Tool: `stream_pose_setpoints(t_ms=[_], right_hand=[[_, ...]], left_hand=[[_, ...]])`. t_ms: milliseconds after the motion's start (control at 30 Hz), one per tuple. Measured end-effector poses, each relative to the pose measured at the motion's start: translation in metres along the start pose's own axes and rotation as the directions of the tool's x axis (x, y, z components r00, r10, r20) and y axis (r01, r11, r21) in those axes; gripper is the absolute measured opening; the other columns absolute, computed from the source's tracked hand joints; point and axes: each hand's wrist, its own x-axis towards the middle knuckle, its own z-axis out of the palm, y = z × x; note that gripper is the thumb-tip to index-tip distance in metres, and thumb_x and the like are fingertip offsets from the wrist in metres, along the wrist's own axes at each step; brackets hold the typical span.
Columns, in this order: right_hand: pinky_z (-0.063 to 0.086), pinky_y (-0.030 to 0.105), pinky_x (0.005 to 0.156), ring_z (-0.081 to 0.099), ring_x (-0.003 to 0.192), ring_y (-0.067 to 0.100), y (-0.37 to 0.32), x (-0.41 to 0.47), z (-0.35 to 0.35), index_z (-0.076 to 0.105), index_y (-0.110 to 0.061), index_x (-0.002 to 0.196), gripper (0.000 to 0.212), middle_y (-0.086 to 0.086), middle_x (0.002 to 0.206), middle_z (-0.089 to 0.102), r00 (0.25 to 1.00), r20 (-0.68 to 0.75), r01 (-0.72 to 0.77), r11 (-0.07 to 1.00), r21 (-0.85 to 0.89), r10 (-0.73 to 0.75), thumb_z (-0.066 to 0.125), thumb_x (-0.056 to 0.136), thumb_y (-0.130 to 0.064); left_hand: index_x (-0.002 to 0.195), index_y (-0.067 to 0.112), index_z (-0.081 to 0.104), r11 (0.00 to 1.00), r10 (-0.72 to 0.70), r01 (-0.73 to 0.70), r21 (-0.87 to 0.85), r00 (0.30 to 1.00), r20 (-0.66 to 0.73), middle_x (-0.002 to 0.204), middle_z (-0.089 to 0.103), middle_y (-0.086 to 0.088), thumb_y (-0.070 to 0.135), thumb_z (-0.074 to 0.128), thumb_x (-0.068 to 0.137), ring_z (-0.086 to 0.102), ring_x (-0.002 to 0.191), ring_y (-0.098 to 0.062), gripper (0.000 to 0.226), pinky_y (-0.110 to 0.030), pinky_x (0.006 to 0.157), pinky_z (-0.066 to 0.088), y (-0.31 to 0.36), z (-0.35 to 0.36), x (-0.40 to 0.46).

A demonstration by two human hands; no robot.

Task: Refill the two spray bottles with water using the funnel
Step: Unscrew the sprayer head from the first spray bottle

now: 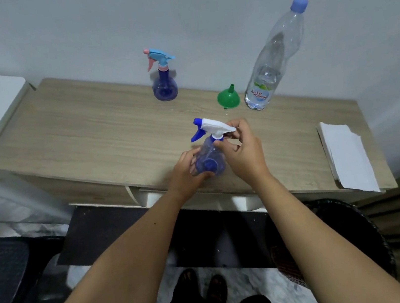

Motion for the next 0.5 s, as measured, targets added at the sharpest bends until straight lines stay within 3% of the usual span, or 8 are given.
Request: stream_pose_setpoints(t_ms=[100,167,300,367,500], right_hand=[[0.061,0.025,0.08,0.069,0.096,0.004,-0.0047,-0.0021,0.0011,0.058,-0.018,0.11,0.036,-0.005,0.102,0.069,1.0,-0.003,0.031,0.999,-0.043,-0.031,0.081,0.084,-0.008],[0.06,0.029,0.078,0.068,0.095,0.015,-0.0074,0.0001,0.003,0.059,-0.021,0.103,0.041,-0.003,0.102,0.068,0.998,-0.043,0.038,0.996,-0.076,-0.041,0.089,0.076,-0.021],[0.053,0.011,0.071,0.064,0.084,-0.002,-0.0061,-0.002,0.0041,0.06,-0.016,0.101,0.035,0.001,0.098,0.07,0.996,-0.081,0.024,0.998,-0.052,-0.028,0.086,0.08,-0.006],[0.055,0.012,0.075,0.065,0.087,-0.006,-0.001,-0.0032,0.0023,0.06,-0.015,0.104,0.032,0.002,0.1,0.07,0.997,-0.071,0.02,0.999,-0.033,-0.023,0.081,0.085,0.001],[0.059,0.02,0.079,0.07,0.092,0.016,-0.0061,-0.0012,0.0026,0.059,-0.018,0.103,0.04,0.002,0.101,0.069,0.999,-0.048,0.018,1.0,-0.021,-0.019,0.089,0.078,-0.009]], left_hand=[[0.122,0.057,0.055,0.996,-0.003,0.003,-0.091,1.0,-0.005,0.13,0.064,0.001,0.049,0.092,0.061,0.067,0.12,-0.024,0.072,-0.054,0.101,0.057,-0.0009,-0.0012,-0.0002],[0.116,0.065,0.056,0.991,-0.016,0.018,-0.136,1.0,0.017,0.131,0.063,0.003,0.051,0.092,0.058,0.067,0.122,-0.023,0.07,-0.054,0.103,0.057,0.0,-0.0013,0.0004],[0.125,0.043,0.055,0.984,-0.031,0.039,-0.171,0.998,0.051,0.134,0.063,-0.003,0.061,0.093,0.055,0.067,0.123,-0.022,0.082,-0.051,0.104,0.057,0.0018,-0.0008,0.0015],[0.131,0.032,0.054,0.985,-0.024,0.034,-0.168,0.998,0.059,0.134,0.063,-0.004,0.068,0.091,0.054,0.067,0.123,-0.021,0.093,-0.047,0.105,0.057,0.0021,-0.001,0.0018],[0.135,0.025,0.053,0.989,-0.023,0.032,-0.146,0.998,0.065,0.135,0.062,-0.006,0.055,0.09,0.06,0.066,0.125,-0.021,0.089,-0.047,0.106,0.056,0.0034,-0.0008,0.0014]])
